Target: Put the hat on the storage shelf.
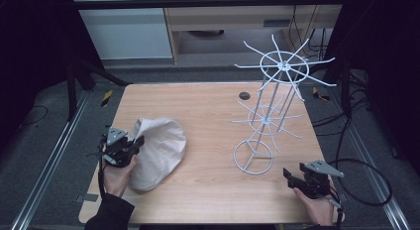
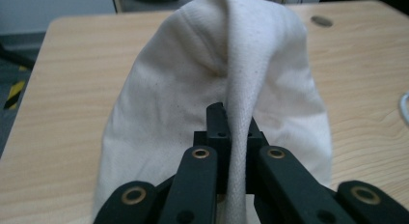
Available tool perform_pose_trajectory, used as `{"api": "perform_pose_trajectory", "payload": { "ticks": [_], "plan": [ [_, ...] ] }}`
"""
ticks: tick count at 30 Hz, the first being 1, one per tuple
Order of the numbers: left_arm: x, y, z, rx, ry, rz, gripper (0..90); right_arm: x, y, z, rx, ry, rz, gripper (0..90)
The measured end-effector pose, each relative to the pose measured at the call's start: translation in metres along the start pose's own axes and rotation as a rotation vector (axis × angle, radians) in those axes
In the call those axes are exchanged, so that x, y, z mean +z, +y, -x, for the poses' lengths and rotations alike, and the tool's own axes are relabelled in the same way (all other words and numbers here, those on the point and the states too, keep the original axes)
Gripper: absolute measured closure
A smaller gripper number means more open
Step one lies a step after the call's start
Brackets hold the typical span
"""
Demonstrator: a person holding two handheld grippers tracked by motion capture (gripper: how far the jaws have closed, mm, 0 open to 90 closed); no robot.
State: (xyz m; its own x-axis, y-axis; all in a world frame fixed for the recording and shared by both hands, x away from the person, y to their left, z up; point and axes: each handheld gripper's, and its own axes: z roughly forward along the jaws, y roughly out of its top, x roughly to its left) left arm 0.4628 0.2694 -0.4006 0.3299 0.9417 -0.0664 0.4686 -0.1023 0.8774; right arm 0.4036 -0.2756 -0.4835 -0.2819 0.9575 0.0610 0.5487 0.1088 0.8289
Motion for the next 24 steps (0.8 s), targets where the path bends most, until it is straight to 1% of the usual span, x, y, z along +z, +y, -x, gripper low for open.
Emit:
{"api": "perform_pose_trajectory", "payload": {
  "ticks": [2, 5, 9, 12, 16, 19, 20, 22, 24],
  "plan": [
    [-0.006, 0.003, 0.003, 0.01, -0.011, 0.035, 87.9, 0.0, 0.0, 0.0, -0.004, 0.0, 0.001, 33.4],
    [-0.018, 0.01, 0.006, 0.01, -0.055, 0.107, 87.9, 0.0, 0.0, 0.001, -0.007, -0.002, 0.005, 33.3],
    [-0.033, 0.018, 0.011, 0.005, -0.11, 0.183, 87.9, 0.0, 0.0, 0.0, -0.011, 0.001, 0.007, 33.1],
    [-0.044, 0.023, 0.017, 0.011, -0.137, 0.234, 87.9, 0.0, 0.0, -0.001, -0.011, 0.001, 0.008, 33.1],
    [-0.061, 0.032, 0.03, 0.026, -0.197, 0.319, 87.9, 0.0, 0.001, -0.001, -0.01, 0.007, 0.01, 32.9],
    [-0.071, 0.038, 0.037, 0.039, -0.229, 0.362, 87.9, 0.0, 0.0, -0.002, -0.01, 0.007, 0.011, 32.8],
    [-0.074, 0.04, 0.039, 0.038, -0.238, 0.375, 87.9, 0.0, 0.0, -0.002, -0.009, 0.006, 0.012, 32.7],
    [-0.081, 0.047, 0.043, 0.031, -0.277, 0.413, 87.9, 0.0, 0.0, -0.002, -0.012, 0.007, 0.015, 32.3],
    [-0.085, 0.053, 0.047, 0.025, -0.307, 0.442, 87.9, 0.0, 0.0, -0.002, -0.014, 0.009, 0.017, 31.9]
  ]
}}
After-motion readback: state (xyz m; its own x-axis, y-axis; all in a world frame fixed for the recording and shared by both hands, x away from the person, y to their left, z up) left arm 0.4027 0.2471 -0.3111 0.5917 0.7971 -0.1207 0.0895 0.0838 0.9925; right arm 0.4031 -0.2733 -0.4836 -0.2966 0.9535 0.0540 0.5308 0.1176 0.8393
